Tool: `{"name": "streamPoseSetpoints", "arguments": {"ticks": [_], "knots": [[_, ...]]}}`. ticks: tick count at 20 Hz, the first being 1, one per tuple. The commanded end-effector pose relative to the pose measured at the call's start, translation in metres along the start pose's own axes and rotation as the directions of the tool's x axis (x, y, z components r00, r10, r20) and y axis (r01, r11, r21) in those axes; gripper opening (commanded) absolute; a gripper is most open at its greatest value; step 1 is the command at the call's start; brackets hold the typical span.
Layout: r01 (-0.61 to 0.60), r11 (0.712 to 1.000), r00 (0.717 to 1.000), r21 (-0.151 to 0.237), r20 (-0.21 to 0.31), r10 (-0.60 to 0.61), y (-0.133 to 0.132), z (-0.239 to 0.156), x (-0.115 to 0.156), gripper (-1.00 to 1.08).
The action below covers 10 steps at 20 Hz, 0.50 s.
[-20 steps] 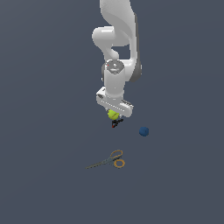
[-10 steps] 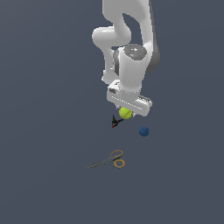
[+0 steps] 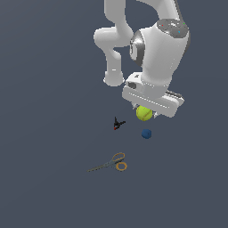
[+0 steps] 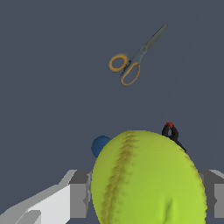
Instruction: Pick up a designated object from a clutter of objects.
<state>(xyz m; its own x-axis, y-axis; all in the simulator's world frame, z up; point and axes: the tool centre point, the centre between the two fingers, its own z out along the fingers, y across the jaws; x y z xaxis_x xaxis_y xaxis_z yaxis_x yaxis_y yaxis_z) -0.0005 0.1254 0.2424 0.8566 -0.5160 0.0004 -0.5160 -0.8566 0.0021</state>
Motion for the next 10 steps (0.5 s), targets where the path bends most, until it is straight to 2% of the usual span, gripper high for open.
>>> {"name": "streamPoseSetpoints", "arguments": {"ticks": [1, 10], "knots": [[-0.001, 1.0, 1.0, 0.001, 0.0, 0.001, -0.016, -0.016, 0.003, -1.0], [-0.001, 1.0, 1.0, 0.001, 0.0, 0.001, -0.066, -0.064, 0.013, -1.0]]}}
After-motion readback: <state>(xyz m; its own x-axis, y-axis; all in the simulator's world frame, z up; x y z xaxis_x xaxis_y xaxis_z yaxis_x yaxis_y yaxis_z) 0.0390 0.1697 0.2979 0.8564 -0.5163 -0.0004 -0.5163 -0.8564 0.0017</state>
